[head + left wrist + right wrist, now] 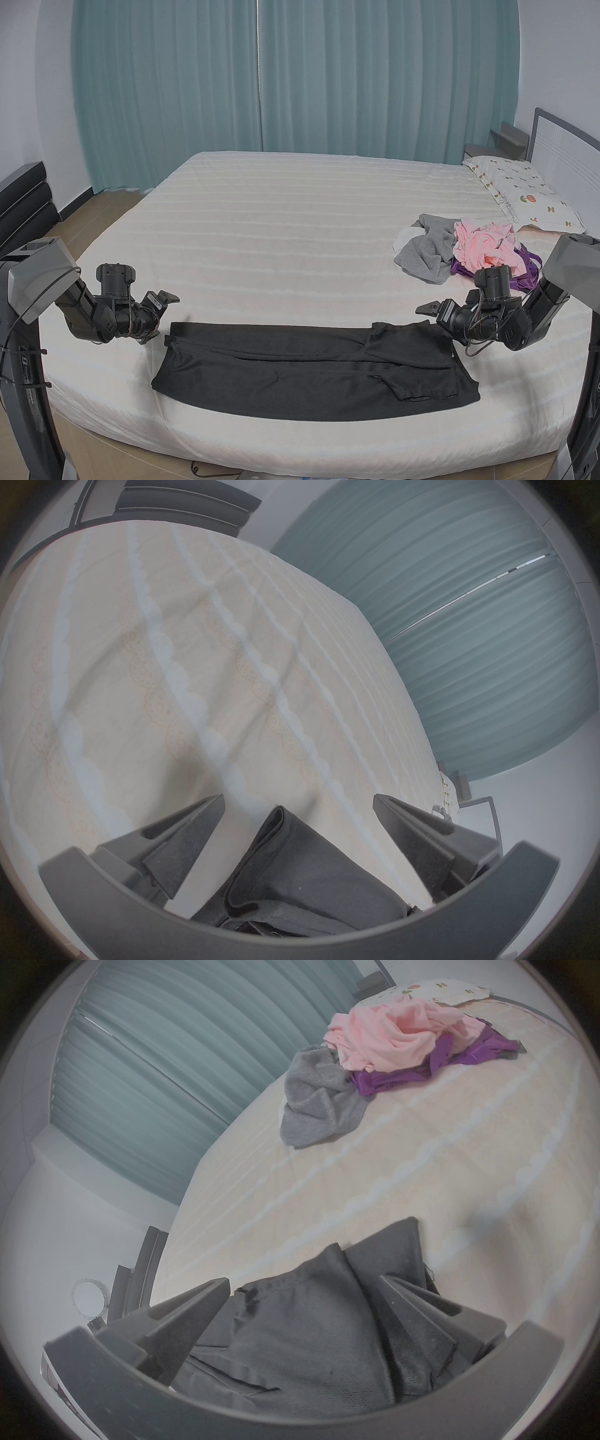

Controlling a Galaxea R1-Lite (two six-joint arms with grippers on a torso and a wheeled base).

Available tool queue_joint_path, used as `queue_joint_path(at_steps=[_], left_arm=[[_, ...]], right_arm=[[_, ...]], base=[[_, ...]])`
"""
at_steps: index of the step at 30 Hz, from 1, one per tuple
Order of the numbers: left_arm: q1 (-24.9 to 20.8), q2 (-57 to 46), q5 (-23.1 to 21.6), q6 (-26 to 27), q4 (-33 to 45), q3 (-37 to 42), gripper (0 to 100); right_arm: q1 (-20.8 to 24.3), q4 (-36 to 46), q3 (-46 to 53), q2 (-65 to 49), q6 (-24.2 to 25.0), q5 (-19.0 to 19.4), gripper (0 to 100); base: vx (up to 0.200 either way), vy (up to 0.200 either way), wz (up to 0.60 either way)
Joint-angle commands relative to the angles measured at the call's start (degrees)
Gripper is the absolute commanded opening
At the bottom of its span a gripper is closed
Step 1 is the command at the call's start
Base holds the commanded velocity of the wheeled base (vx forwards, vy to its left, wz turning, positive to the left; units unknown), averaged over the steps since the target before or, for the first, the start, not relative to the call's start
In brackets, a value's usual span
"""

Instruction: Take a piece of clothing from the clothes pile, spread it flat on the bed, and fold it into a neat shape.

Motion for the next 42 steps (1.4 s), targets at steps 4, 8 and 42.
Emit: queue_joint_path(at_steps=[4,8,42], left_arm=[[0.0,0.1,0.0,0.0,0.0,0.0,100],[0.0,0.1,0.0,0.0,0.0,0.0,100],[-5.9,-6.2,4.6,2.5,6.5,7.8,100]], right_arm=[[-0.6,0.0,1.3,1.9,-0.1,1.2,100],[-0.6,-0.2,4.6,0.1,-0.7,3.4,100],[1.1,-6.8,21.8,-12.1,11.3,-3.7,100]], base=[[0.0,0.0,0.0],[0.0,0.0,0.0],[0.0,0.0,0.0]])
